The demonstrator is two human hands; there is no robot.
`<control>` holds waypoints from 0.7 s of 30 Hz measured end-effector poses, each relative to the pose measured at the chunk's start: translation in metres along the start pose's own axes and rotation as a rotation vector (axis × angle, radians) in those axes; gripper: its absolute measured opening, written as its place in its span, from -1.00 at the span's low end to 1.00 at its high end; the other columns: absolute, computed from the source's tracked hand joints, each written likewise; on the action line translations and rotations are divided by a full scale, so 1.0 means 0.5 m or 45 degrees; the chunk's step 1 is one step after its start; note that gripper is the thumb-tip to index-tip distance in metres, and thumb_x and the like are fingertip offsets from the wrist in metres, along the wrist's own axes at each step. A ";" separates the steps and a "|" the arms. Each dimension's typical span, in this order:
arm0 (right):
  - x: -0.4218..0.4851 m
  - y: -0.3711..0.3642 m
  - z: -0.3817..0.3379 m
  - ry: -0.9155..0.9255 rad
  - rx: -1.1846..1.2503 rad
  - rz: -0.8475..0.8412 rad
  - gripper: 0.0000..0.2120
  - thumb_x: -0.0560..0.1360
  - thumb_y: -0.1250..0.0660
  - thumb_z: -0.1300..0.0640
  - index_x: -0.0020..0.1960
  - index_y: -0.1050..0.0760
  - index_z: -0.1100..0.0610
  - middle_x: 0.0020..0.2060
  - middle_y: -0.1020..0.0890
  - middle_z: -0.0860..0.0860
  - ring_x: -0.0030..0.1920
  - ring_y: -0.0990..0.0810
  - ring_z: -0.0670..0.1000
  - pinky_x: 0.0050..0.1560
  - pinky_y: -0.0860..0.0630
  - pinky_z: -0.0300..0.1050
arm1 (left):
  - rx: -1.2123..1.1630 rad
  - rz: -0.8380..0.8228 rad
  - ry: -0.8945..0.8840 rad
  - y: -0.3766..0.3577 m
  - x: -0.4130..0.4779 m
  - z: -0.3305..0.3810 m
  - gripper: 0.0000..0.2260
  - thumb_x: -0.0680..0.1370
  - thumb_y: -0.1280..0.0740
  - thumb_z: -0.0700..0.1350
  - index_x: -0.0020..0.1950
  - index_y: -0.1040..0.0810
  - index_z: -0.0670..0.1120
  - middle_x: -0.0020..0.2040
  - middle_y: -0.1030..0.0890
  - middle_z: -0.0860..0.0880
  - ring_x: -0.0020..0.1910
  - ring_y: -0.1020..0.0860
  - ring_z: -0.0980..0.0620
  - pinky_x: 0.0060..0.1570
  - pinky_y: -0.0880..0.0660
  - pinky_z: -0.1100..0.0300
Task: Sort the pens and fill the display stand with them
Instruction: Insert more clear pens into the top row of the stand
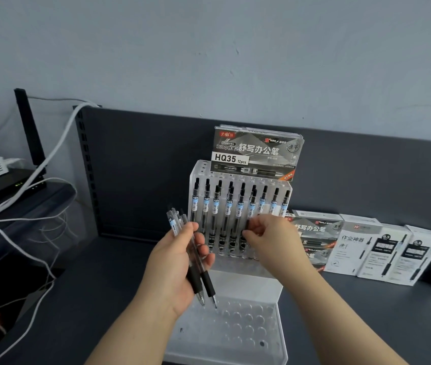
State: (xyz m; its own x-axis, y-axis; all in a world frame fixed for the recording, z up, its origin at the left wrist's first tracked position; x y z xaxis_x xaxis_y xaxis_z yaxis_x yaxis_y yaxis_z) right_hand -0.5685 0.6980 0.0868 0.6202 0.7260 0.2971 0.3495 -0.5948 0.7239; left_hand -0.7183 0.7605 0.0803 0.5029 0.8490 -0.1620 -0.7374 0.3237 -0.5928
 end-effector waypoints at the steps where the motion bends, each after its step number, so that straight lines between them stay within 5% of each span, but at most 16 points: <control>1: -0.002 0.001 0.001 -0.003 0.011 0.007 -0.94 0.48 -0.34 0.19 -0.13 -0.54 0.05 -0.36 -0.54 -0.13 -0.29 -0.53 -0.09 -0.35 -0.37 -0.34 | -0.001 -0.007 0.000 -0.002 -0.002 0.001 -0.85 0.59 -0.23 -0.13 -0.08 -0.55 -0.15 -0.39 -0.51 -0.03 -0.41 -0.46 0.05 -0.36 -0.52 0.14; 6: -0.052 0.024 -0.016 0.044 0.239 0.278 -0.91 0.45 -0.39 0.09 -0.19 -0.49 0.04 -0.33 -0.56 -0.09 -0.30 -0.51 -0.11 -0.34 -0.37 -0.40 | -0.007 -0.089 -0.029 -0.014 -0.008 0.003 -0.84 0.59 -0.23 -0.15 -0.07 -0.56 -0.19 -0.31 -0.60 -0.10 -0.25 -0.63 -0.06 -0.18 -0.59 0.05; 11: -0.104 0.007 -0.057 0.078 0.557 -0.247 -0.96 0.42 -0.44 0.13 -0.17 -0.59 0.06 -0.31 -0.64 -0.03 -0.35 -0.52 -0.20 -0.30 -0.46 -0.37 | 0.043 -0.178 -0.029 -0.037 -0.018 -0.010 -0.80 0.60 -0.20 -0.12 -0.02 -0.56 -0.20 -0.11 -0.67 -0.18 -0.11 -0.66 -0.08 -0.14 -0.60 0.07; 16: -0.096 0.018 -0.037 -0.014 0.781 -0.466 -0.90 0.45 -0.40 0.22 -0.21 -0.64 0.07 -0.44 -0.58 -0.08 -0.46 -0.45 -0.17 -0.40 -0.37 -0.37 | 0.113 -0.245 -0.020 -0.043 -0.019 -0.022 -0.78 0.60 -0.19 -0.11 0.04 -0.57 -0.21 -0.03 -0.69 -0.17 -0.01 -0.66 -0.07 -0.16 -0.59 0.13; 21: -0.051 0.064 -0.010 -0.068 0.888 -0.099 -0.90 0.46 -0.38 0.27 -0.20 -0.58 0.11 -0.45 -0.59 -0.06 -0.45 -0.48 -0.08 -0.38 -0.46 -0.22 | 0.161 -0.196 -0.155 -0.040 -0.001 -0.012 -0.79 0.60 -0.19 -0.12 0.05 -0.60 -0.15 -0.12 -0.68 -0.09 -0.07 -0.65 -0.03 -0.09 -0.58 0.08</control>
State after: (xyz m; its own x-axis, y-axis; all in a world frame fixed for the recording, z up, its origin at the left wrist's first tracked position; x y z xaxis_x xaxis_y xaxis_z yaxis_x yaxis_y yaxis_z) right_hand -0.5765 0.6621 0.1053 0.6025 0.7682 0.2163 0.7520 -0.6373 0.1685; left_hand -0.7013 0.7513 0.0875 0.5612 0.8273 0.0239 -0.7106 0.4964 -0.4986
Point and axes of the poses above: each hand's wrist, its own x-axis towards the middle knuckle, its own y-axis out of the back of the hand, z = x × y, the point moved 1 cm from there along x, towards the middle knuckle
